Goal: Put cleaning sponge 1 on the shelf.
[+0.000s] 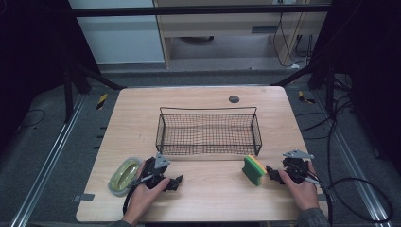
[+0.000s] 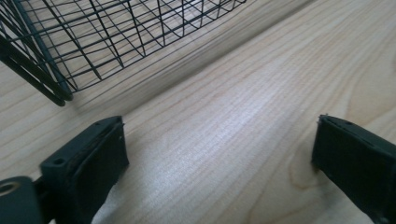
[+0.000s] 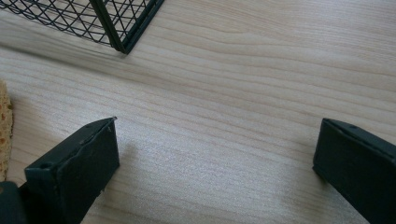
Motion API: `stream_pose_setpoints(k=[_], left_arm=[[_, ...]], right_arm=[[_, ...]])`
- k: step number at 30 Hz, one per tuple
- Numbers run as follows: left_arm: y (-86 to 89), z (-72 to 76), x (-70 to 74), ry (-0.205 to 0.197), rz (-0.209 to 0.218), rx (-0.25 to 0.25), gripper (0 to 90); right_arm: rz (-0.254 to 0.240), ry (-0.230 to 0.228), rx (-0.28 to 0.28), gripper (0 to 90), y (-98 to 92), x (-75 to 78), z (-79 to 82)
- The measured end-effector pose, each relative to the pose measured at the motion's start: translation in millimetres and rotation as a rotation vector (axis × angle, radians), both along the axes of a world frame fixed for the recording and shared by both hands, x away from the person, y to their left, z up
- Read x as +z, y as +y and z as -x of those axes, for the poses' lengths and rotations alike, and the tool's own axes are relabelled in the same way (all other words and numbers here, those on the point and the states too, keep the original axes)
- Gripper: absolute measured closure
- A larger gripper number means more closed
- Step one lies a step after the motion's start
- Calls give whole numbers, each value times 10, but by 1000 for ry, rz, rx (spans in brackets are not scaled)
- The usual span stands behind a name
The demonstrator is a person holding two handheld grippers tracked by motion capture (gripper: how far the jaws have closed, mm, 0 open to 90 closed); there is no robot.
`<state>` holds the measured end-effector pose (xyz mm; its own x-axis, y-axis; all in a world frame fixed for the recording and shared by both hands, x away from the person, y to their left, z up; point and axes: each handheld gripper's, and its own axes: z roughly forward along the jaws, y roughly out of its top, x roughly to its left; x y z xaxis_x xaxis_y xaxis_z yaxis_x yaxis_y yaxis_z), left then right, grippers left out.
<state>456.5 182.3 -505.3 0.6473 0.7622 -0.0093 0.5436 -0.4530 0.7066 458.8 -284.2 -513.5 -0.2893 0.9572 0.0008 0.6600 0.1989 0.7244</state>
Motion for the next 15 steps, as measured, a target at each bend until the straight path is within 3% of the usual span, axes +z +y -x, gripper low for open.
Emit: stream_pose_setpoints(k=[3, 4, 7, 8, 9, 12, 15], left_arm=[[17, 33, 52, -6, 3, -5, 50], [36, 70, 139, -30, -14, -17, 55], [66, 95, 253, -54, -7, -11, 61], [108, 105, 377, -76, -14, -8, 63], [108, 105, 377, -76, -14, -8, 63], [213, 109, 550, -91, -48, -15, 62], [449, 103, 765, -108, -107, 1, 58]], right_arm=[[0, 0, 0, 5, 0, 0, 0], [0, 0, 0, 5, 0, 0, 0], [0, 0, 0, 5, 0, 0, 0], [0, 0, 0, 5, 0, 0, 1], [0, 0, 0, 5, 0, 0, 1], [-3, 1, 0, 5, 1, 1, 2], [-4, 2, -1, 5, 3, 2, 4]])
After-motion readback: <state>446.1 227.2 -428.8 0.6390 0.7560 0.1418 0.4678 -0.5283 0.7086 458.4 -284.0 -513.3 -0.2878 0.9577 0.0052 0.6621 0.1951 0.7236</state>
